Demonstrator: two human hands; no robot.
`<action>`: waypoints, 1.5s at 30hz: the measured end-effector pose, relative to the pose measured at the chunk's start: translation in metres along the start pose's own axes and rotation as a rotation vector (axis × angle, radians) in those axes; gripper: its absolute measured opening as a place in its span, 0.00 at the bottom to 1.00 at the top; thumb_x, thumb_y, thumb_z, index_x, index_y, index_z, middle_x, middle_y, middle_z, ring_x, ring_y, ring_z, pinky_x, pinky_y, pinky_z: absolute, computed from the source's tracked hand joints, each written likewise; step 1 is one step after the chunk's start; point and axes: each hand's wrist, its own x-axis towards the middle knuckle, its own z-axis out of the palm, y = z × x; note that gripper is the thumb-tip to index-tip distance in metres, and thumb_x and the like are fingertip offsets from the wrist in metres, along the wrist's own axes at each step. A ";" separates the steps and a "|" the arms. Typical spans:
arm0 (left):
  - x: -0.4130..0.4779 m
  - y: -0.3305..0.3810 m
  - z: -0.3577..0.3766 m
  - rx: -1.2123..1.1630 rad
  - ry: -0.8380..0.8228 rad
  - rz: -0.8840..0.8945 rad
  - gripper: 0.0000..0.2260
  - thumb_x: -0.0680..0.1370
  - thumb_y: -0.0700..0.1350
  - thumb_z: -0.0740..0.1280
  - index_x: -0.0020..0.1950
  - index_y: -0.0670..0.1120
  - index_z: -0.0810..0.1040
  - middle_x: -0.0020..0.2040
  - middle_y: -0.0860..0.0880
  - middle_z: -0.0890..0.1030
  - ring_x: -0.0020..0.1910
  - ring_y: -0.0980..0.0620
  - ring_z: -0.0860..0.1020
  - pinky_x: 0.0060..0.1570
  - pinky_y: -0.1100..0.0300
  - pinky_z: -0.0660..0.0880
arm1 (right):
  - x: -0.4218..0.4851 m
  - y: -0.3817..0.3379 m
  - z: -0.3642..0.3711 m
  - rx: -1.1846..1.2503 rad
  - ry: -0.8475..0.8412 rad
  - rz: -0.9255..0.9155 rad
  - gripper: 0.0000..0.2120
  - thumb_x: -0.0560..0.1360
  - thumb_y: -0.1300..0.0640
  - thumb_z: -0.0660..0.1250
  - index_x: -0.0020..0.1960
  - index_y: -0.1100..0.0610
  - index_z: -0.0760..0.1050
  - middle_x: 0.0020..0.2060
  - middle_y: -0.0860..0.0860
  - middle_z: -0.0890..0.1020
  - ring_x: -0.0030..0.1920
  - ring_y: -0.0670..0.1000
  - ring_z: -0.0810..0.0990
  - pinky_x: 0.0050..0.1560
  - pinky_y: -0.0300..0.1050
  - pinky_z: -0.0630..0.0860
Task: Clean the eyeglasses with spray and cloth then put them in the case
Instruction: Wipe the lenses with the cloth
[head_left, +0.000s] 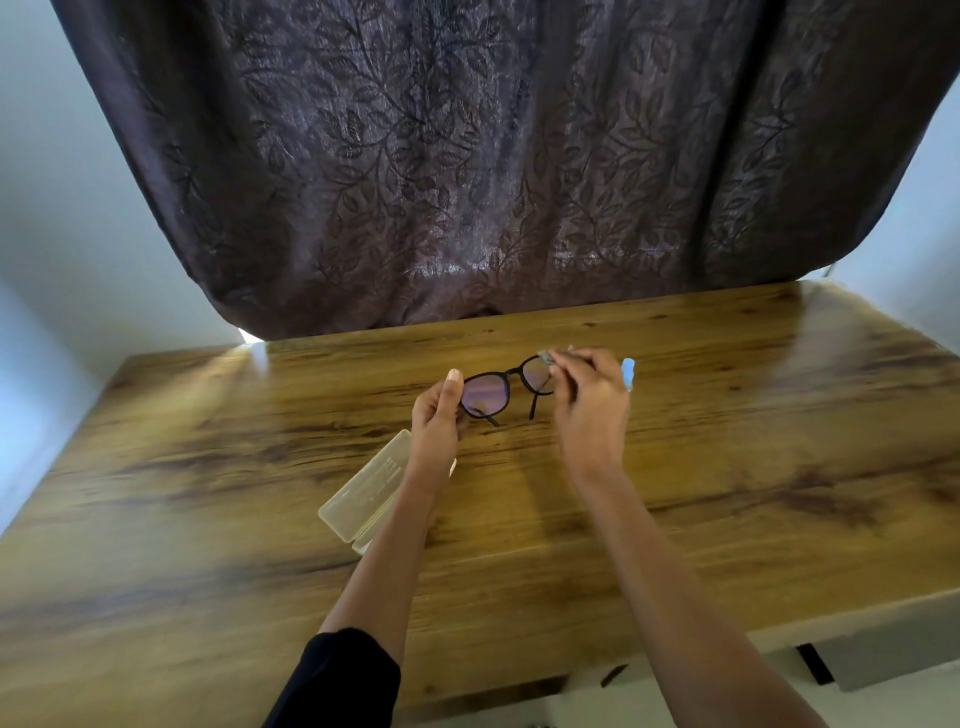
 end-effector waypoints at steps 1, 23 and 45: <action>-0.001 0.000 0.000 -0.011 0.008 -0.015 0.16 0.80 0.47 0.57 0.35 0.42 0.70 0.27 0.53 0.69 0.26 0.60 0.64 0.28 0.66 0.62 | 0.002 0.003 -0.002 -0.013 0.009 0.022 0.11 0.75 0.63 0.63 0.55 0.63 0.78 0.50 0.56 0.78 0.49 0.52 0.77 0.52 0.47 0.78; -0.003 0.004 0.006 -0.018 -0.025 0.006 0.18 0.81 0.47 0.56 0.31 0.46 0.68 0.26 0.52 0.67 0.25 0.59 0.62 0.26 0.67 0.58 | -0.010 -0.016 -0.005 0.013 -0.007 -0.131 0.09 0.73 0.64 0.67 0.51 0.62 0.80 0.46 0.55 0.79 0.46 0.50 0.77 0.47 0.35 0.72; -0.005 0.008 0.008 -0.091 0.051 -0.043 0.14 0.81 0.45 0.57 0.36 0.43 0.68 0.24 0.54 0.71 0.21 0.63 0.69 0.23 0.74 0.65 | -0.019 -0.018 -0.002 0.029 0.016 -0.105 0.07 0.73 0.65 0.66 0.51 0.64 0.79 0.46 0.55 0.79 0.45 0.45 0.75 0.49 0.35 0.74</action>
